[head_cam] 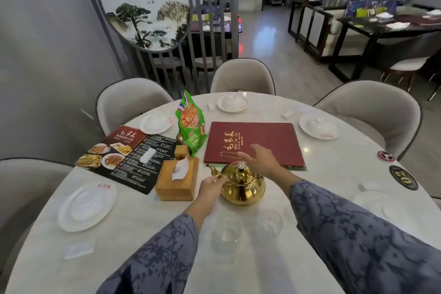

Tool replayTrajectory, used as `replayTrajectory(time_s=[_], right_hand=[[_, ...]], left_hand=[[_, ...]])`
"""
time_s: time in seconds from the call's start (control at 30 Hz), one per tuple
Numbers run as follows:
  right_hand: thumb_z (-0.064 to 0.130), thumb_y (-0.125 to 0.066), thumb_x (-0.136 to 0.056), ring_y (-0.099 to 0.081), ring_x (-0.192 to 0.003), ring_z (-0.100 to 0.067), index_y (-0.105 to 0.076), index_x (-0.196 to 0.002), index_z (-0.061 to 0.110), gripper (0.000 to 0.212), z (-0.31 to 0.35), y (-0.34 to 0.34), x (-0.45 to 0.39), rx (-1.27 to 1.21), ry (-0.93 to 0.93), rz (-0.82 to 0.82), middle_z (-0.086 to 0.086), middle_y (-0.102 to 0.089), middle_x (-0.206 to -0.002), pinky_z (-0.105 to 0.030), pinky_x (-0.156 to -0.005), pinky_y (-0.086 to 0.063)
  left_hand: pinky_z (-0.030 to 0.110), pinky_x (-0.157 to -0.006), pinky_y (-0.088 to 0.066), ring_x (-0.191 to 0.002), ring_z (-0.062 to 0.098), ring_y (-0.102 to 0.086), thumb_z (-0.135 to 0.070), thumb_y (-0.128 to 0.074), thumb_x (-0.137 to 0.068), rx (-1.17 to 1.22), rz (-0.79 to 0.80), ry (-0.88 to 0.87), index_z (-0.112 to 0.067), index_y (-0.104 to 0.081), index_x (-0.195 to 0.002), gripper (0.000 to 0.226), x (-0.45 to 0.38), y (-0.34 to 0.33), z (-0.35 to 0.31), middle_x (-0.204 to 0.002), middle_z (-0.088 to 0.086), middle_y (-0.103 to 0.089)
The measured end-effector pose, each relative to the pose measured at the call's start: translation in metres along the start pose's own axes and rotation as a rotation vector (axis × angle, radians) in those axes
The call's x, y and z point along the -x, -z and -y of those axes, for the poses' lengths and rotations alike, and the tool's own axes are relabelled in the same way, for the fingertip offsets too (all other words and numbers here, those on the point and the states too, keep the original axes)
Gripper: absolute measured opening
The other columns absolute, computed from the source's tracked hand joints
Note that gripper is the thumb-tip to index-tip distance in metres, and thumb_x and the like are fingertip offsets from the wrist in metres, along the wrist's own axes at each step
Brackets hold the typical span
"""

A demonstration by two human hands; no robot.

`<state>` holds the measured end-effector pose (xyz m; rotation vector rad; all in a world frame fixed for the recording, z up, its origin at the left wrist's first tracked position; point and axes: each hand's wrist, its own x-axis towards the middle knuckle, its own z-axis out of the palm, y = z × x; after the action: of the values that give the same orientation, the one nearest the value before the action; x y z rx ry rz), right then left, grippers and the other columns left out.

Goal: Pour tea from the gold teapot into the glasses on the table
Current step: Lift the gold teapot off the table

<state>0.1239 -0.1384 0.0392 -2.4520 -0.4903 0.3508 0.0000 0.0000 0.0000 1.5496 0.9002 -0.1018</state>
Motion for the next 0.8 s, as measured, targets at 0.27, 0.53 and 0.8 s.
replayTrajectory(time_s=[0.27,0.53,0.8], right_hand=[[0.067,-0.069,-0.078,-0.046,-0.053,-0.013,-0.051,-0.062,0.016,0.056,-0.011,-0.008,-0.031,-0.269,-0.037,0.158,-0.002,-0.049,-0.060,-0.032,-0.062,-0.046],[0.044,-0.081,-0.079,-0.038,-0.035,-0.003,-0.046,-0.049,0.016,0.054,-0.017,-0.017,-0.026,-0.500,-0.126,0.024,0.005,-0.044,-0.044,-0.027,-0.075,-0.051],[0.043,-0.083,-0.076,-0.040,-0.041,-0.009,-0.054,-0.051,0.013,0.049,-0.005,0.012,0.004,-0.576,-0.032,-0.076,0.002,-0.048,-0.047,-0.027,-0.062,-0.048]], left_hand=[[0.035,-0.098,-0.044,-0.114,0.024,-0.057,-0.055,-0.067,-0.083,0.065,0.062,0.143,-0.008,-0.055,-0.133,0.069,-0.034,-0.029,0.013,-0.122,0.003,-0.064],[0.051,-0.089,-0.056,-0.117,0.031,-0.058,-0.065,-0.076,-0.062,0.240,0.060,0.179,-0.014,-0.044,-0.139,0.098,-0.061,-0.045,0.025,-0.133,0.008,-0.059],[0.050,-0.099,-0.051,-0.123,0.030,-0.053,-0.054,-0.072,-0.079,0.189,0.024,0.139,-0.017,-0.038,-0.142,0.080,-0.012,-0.044,-0.006,-0.139,0.007,-0.053]])
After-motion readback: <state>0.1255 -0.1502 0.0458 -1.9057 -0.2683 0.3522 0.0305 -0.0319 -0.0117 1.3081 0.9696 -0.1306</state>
